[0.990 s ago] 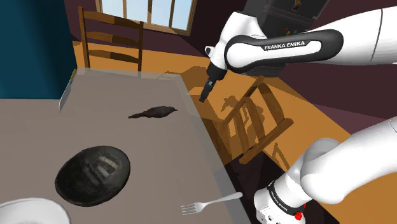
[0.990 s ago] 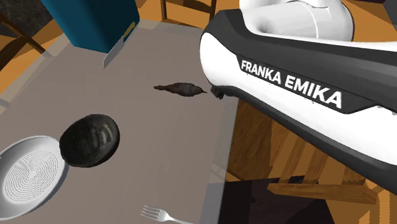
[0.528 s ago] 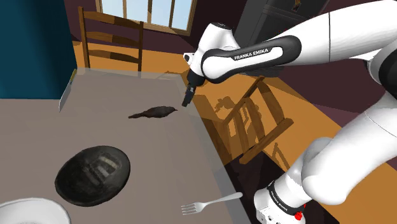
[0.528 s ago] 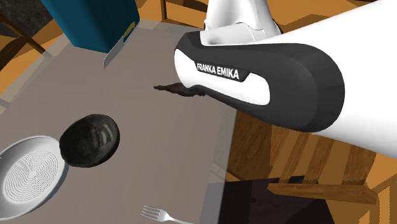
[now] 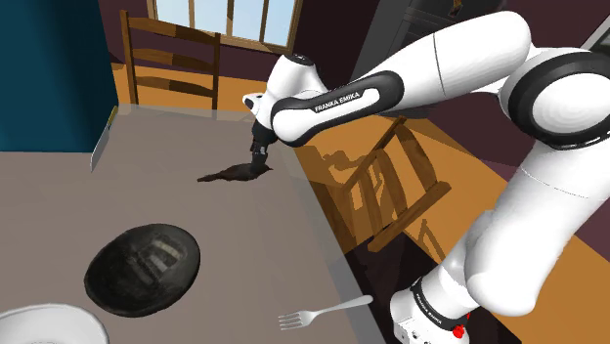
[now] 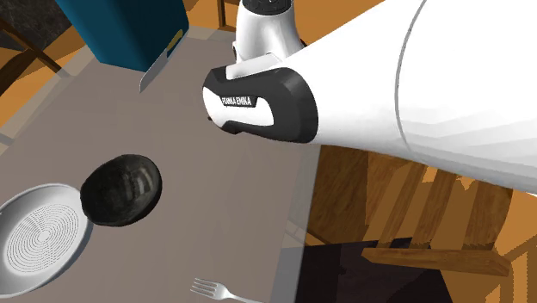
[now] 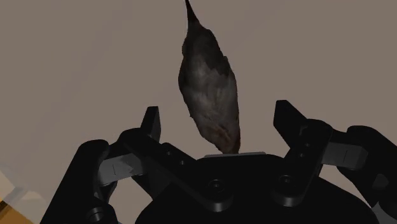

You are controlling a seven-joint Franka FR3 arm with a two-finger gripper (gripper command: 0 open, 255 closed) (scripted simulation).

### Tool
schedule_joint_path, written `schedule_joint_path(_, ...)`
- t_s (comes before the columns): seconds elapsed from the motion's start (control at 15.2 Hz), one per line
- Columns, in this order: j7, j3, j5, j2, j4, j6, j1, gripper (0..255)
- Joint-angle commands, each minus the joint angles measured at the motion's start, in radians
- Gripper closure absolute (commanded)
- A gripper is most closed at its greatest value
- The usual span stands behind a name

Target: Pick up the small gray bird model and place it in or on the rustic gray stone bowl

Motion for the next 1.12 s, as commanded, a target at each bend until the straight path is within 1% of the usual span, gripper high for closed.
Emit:
schedule_joint_path(0.0,-0.031,0.013,-0.012,0.062,0.044,0.030,0.011,0)
schedule_joint_path(0.07,-0.040,0.017,-0.017,0.083,0.060,0.039,0.016,0)
schedule_joint_path(0.53,-0.030,0.010,-0.033,0.165,0.078,0.103,0.024,0)
schedule_joint_path(1.06,-0.029,0.009,-0.034,0.172,0.080,0.108,0.025,0)
